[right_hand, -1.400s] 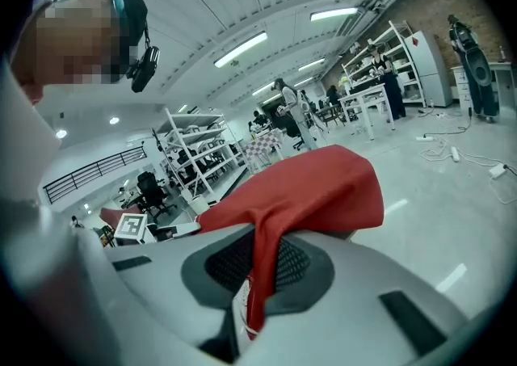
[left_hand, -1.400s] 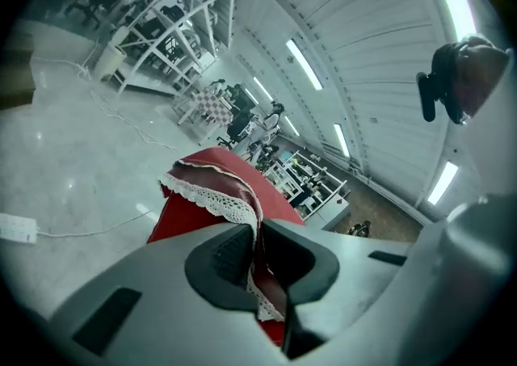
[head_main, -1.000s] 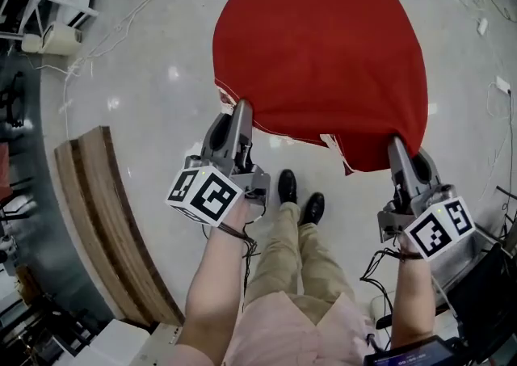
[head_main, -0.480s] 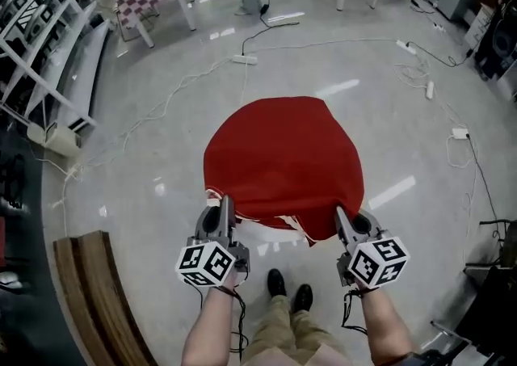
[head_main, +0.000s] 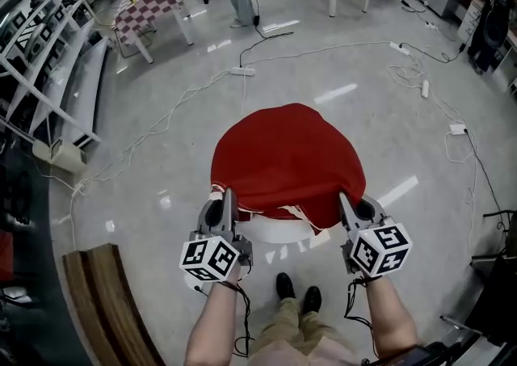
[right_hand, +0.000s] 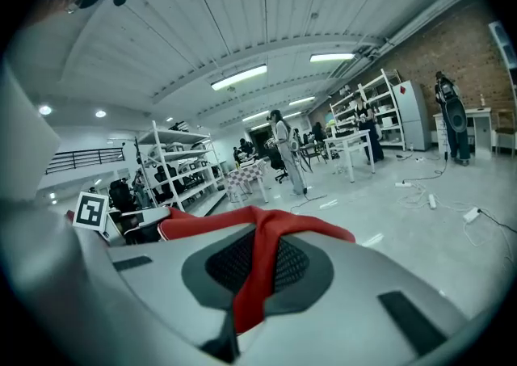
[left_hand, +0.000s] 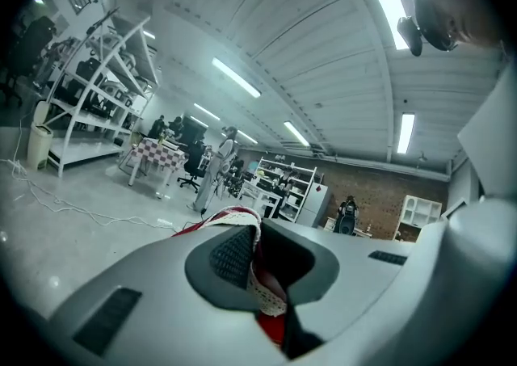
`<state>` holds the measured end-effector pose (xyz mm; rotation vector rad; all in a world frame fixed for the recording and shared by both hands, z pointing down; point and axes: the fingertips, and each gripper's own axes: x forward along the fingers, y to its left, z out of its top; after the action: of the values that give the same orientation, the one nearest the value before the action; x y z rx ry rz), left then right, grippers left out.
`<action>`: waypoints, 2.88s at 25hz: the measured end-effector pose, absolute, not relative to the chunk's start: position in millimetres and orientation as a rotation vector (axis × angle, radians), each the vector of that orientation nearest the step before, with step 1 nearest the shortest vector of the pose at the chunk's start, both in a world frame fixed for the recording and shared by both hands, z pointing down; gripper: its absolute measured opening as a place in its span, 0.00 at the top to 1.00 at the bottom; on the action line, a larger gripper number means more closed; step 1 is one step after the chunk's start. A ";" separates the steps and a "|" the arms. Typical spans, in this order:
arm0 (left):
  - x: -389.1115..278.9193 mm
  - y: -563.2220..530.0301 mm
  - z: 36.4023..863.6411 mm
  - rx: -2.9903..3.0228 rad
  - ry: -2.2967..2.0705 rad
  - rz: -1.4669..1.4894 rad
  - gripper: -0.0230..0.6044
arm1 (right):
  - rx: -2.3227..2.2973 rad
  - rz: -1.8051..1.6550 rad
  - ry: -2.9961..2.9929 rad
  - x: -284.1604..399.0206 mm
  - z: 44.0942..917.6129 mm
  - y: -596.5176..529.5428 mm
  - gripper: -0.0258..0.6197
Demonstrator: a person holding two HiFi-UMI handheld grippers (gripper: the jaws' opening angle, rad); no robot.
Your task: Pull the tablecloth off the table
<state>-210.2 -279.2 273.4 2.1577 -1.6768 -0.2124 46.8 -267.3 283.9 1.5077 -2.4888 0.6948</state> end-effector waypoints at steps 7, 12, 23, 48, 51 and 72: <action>-217.7 -280.3 233.4 2.203 -1.708 -0.231 0.89 | 1.529 0.565 -2.541 37.3 235.4 -273.1 0.91; -217.8 -289.2 207.3 2.262 -1.720 -0.217 0.89 | 1.552 0.518 -2.566 35.2 210.0 -281.9 0.91; -211.2 -276.5 195.5 2.288 -1.752 -0.231 0.89 | 1.581 0.448 -2.580 40.9 197.9 -272.9 0.91; -193.5 -199.7 173.2 2.299 -1.827 -0.249 0.89 | 1.560 0.367 -2.620 54.6 183.1 -203.9 0.91; -191.9 -191.3 169.0 2.299 -1.838 -0.250 0.89 | 1.556 0.356 -2.627 55.9 179.2 -197.5 0.91; -149.9 -117.8 154.8 2.279 -1.945 -0.245 0.89 | 1.480 0.335 -2.694 92.9 172.2 -140.3 0.91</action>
<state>-149.9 -117.8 154.8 2.2789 -1.9447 -0.2448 92.9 -140.3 172.2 1.4803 -2.6939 0.3352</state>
